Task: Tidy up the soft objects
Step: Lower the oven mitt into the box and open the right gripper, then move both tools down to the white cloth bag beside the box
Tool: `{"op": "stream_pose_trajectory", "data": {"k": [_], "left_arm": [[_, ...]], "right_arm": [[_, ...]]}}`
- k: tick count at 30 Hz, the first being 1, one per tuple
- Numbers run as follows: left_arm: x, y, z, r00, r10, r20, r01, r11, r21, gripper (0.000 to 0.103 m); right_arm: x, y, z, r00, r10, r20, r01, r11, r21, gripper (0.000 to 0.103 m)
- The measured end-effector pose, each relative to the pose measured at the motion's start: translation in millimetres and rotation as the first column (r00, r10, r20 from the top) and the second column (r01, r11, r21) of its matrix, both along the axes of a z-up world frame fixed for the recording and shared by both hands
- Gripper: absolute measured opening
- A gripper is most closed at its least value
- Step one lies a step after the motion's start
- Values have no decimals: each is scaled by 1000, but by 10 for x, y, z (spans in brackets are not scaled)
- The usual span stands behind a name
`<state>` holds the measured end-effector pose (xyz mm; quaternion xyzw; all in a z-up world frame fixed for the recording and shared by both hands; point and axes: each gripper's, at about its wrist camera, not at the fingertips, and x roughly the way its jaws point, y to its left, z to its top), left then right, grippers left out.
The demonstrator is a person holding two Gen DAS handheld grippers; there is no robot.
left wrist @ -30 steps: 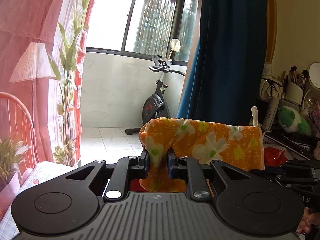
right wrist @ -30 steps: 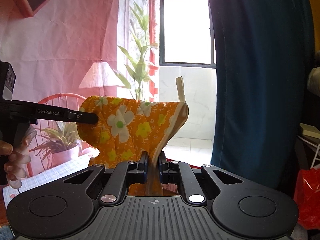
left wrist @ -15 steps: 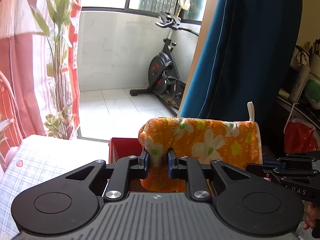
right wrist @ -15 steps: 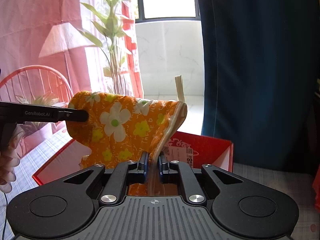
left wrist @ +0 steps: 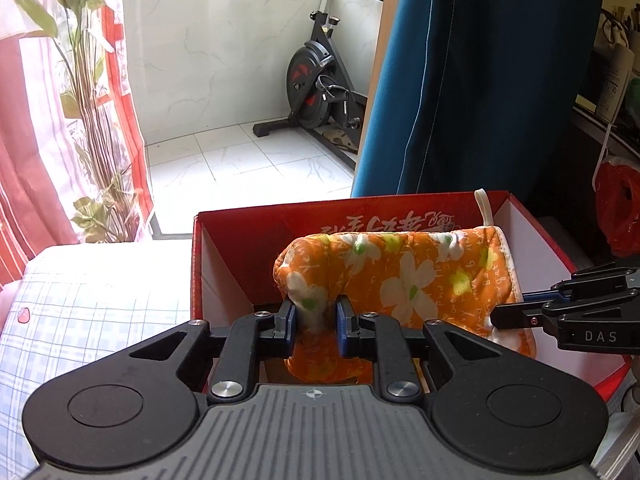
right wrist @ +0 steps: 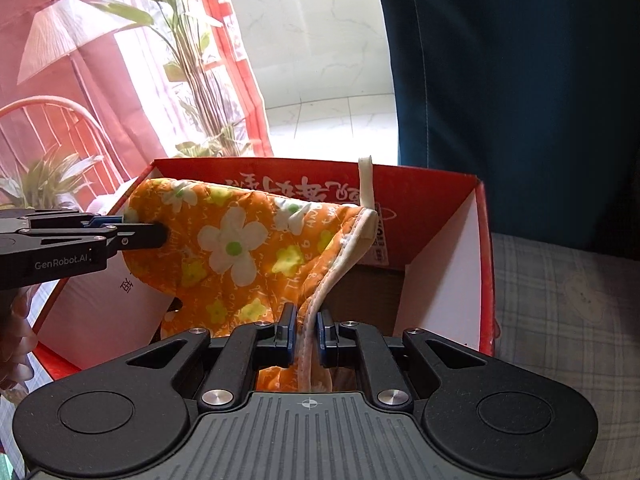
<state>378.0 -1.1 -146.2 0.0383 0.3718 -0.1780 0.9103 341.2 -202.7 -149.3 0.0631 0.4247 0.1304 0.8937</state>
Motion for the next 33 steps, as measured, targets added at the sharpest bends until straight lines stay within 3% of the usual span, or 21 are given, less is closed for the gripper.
{"op": "stream_pose_trajectory", "data": {"k": [2,4,5,10,20,33], "left_arm": [[-4,-26,-10,1000,-10,-6,10,1000,6,30],[-28,-32,-1,1000,-7,0,7,1000,7,53],[-49,-27,14,1000,-3,9,3,1000,4,56],[-151,-3,141,1000,0,27,0,1000,2,56],[-794,155,418,994,18,110,-15,1000,-25,57],[-1707,356,365,993,40,114,-33,997,-68,57]], "right_arm": [[2,-15,-20,1000,-8,-10,8,1000,-7,14],[4,-22,-37,1000,-18,-10,18,1000,-19,21],[-20,-45,-35,1000,-19,-4,19,1000,-22,26],[-129,-87,40,1000,-11,25,13,996,-84,31],[-721,-162,405,981,47,187,-33,996,-79,31],[-1576,-179,530,950,90,298,-70,995,-75,31]]}}
